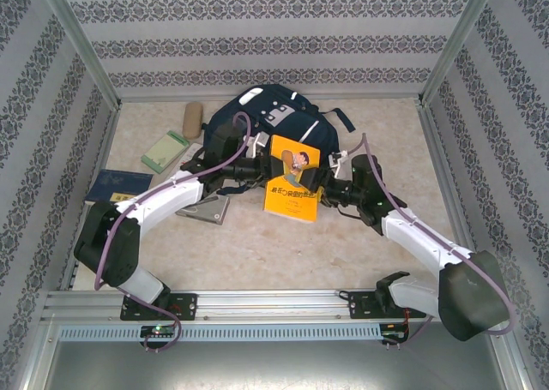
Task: Pack books, pencil case, and school supplies into a backpack
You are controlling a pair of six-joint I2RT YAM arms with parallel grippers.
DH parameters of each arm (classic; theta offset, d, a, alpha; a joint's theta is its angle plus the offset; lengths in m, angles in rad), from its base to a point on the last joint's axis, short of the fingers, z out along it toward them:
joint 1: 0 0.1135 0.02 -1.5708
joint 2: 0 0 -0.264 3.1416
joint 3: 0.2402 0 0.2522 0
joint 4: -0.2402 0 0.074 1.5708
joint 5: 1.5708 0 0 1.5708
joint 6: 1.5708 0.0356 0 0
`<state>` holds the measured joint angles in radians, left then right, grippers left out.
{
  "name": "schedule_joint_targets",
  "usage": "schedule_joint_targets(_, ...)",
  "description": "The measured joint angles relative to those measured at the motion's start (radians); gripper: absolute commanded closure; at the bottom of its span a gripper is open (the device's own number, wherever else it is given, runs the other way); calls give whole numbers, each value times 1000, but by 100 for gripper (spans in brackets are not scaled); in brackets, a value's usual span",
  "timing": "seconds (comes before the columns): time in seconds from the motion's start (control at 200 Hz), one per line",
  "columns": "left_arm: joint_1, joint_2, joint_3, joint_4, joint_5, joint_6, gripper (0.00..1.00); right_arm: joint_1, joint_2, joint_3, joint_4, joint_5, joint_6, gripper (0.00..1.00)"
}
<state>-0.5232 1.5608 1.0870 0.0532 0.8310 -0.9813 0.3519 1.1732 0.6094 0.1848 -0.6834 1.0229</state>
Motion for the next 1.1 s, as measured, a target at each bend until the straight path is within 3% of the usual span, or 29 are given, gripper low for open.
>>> schedule_joint_targets(0.08,9,6,0,4,4,-1,100,-15,-2,0,16,-9,11,55)
schedule_joint_targets(0.295,15,40,2,16,12,-4,100,-39,-29,-5,43,-30,36,100)
schedule_joint_targets(0.355,15,49,5,23,18,-3,95,-43,-34,-7,38,-30,41,100)
schedule_joint_targets(0.455,15,62,22,14,26,8,58,-50,-35,-10,36,-29,45,100)
schedule_joint_targets(0.485,14,68,35,2,28,12,52,-55,-38,-11,37,-29,45,100)
schedule_joint_targets(0.779,14,154,327,-343,-84,277,44,-179,-206,-105,-40,50,44,100)
schedule_joint_targets(1.099,-24,358,606,-609,-380,526,46,-300,-371,-144,-283,243,6,100)
